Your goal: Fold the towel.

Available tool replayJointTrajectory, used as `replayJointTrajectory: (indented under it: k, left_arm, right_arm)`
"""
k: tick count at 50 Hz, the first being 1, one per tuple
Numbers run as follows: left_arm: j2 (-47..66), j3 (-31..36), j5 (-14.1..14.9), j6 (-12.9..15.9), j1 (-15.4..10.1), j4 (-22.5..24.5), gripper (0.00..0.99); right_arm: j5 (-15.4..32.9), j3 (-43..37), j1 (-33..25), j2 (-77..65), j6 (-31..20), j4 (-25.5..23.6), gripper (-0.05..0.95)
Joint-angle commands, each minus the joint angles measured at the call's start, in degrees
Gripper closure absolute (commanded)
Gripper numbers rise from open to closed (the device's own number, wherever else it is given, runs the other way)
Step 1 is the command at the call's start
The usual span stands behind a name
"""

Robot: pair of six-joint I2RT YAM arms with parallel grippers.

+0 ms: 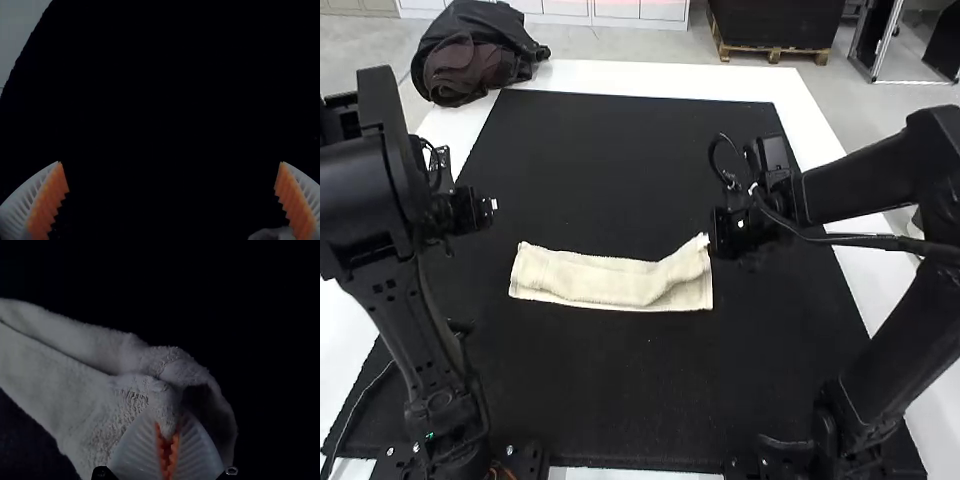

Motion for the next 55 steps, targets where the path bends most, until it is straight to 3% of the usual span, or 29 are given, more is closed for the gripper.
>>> replayJointTrajectory:
  k: [1, 18, 34, 55]
  left_arm:
    - [-0.52, 1.09, -0.45, -0.12, 0.44, 0.02, 0.030]
    - [-0.52, 0.47, -3.00, 0.23, 0.17, 0.20, 0.030]
    - [-0.52, -0.58, -5.02, 0.41, -0.44, 0.64, 0.030]
    - [-0.52, -0.93, -5.28, 0.50, -0.44, 0.55, 0.030]
  right_arm:
    - [-1.54, 0.28, 0.97, -1.47, 0.86, -0.56, 0.92]
    - [-5.41, 5.03, 5.81, -2.62, 4.02, -4.43, 0.92]
    - [-6.55, 8.98, 14.07, -1.39, 7.54, -4.43, 0.92]
    - [-6.73, 13.55, 20.66, 5.12, 10.53, 1.72, 0.92]
